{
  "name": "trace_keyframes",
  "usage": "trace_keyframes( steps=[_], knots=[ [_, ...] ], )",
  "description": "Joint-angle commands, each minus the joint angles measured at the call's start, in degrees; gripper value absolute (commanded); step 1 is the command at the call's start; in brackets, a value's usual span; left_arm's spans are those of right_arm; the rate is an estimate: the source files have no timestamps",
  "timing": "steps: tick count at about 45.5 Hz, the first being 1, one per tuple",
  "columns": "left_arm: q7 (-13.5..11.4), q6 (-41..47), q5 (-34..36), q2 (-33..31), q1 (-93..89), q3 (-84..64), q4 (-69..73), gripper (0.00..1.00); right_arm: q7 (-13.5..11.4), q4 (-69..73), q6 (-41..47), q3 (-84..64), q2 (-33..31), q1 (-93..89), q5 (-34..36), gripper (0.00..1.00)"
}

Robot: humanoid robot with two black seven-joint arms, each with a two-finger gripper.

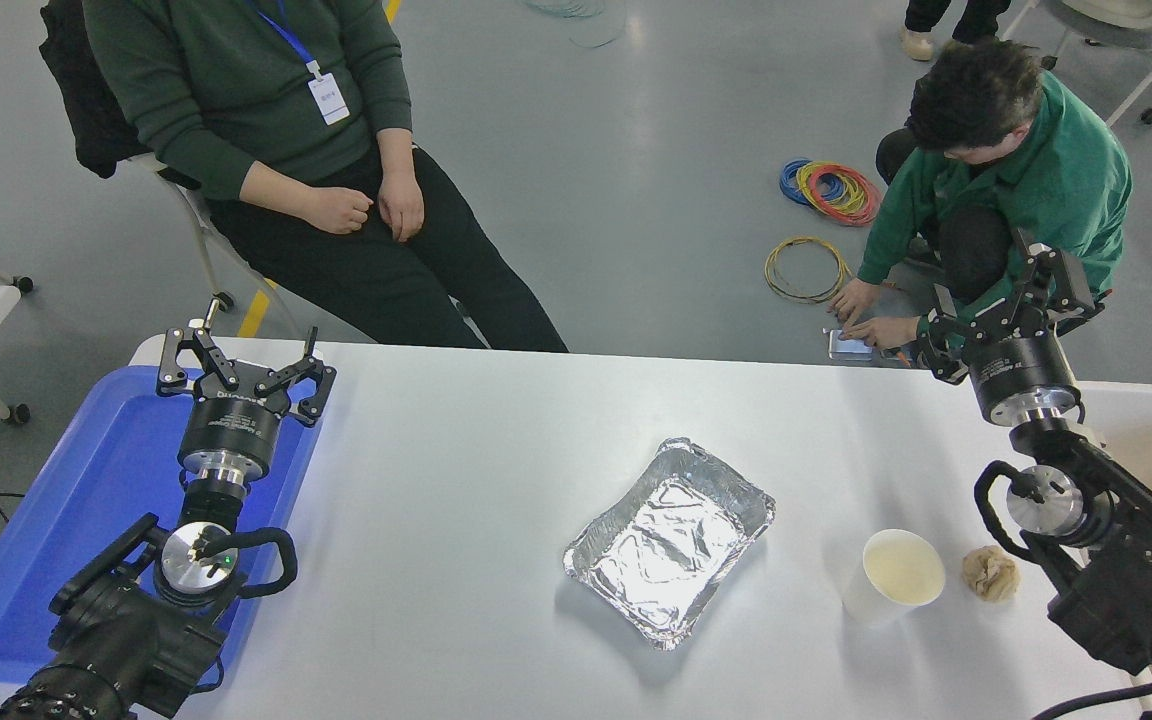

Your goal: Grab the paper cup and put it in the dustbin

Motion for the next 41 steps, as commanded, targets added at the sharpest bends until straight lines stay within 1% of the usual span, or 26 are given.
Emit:
trace_keyframes(
  steps=[1,4,9,36,41],
  knots=[
    [0.15,-0.04,0.0,0.07,0.0,0.0,0.0,1.0,0.01,0.01,-1.04,-0.08,0.31,0.15,0.0,1.0],
    [0.41,0.05,0.0,-0.11,-0.18,0.0,-0.09,1.0,0.01,0.01,-1.21,-0.08,0.31,0.15,0.0,1.0],
    [-0.02,0.05,0.0,-0.02,0.0,0.0,0.0,1.0,0.01,0.01,-1.48,-0.08,0.22,0.32,0.0,1.0],
    [0.06,-0.04,0.0,0.07,0.0,0.0,0.0,1.0,0.01,0.01,-1.48,-0.25,0.22,0.76,0.0,1.0],
    [-0.02,-0.04,0.0,-0.02,0.0,0.0,0.0,1.0,0.01,0.89,-1.39,-0.52,-0.83,0.32,0.0,1.0]
  ],
)
